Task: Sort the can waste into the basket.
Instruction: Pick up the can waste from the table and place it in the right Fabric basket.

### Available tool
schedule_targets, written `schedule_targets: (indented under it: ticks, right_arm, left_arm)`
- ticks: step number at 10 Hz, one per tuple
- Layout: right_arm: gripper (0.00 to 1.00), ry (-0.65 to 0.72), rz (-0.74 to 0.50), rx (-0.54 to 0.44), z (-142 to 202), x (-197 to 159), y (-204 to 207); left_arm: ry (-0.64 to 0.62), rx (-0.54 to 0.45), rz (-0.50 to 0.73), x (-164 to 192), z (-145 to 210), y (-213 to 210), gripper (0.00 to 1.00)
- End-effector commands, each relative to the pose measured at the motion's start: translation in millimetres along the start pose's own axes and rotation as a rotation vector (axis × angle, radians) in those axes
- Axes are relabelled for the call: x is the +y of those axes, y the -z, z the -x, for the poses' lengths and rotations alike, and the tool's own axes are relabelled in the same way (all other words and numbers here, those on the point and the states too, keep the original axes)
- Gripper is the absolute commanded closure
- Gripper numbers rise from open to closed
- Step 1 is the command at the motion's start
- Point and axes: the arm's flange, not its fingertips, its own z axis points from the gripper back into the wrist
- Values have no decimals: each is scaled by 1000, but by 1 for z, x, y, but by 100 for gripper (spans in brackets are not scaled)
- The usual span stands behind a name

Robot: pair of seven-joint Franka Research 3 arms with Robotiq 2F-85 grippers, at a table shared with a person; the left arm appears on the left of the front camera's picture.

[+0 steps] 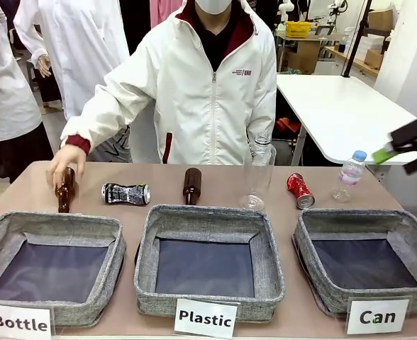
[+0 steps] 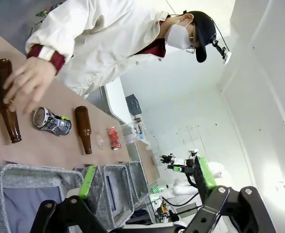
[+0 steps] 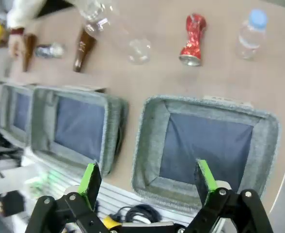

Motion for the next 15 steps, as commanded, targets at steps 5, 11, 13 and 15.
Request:
schedule_targets:
  ticks: [5, 11, 13, 15]
  right_arm:
    - [0, -55, 207, 65, -9, 34, 32]
    - [0, 201, 320, 104, -95, 51, 102]
    - [0, 246, 346, 172, -127, 36, 135]
    - [0, 292, 406, 189, -157, 17, 175]
  left_arm:
    - [20, 8, 7, -1, 1, -2, 1]
    - [113, -133, 84, -60, -28, -75, 1]
    - [217, -254, 73, -82, -22, -134, 1]
    - [270, -304, 70, -88, -20, -167, 1]
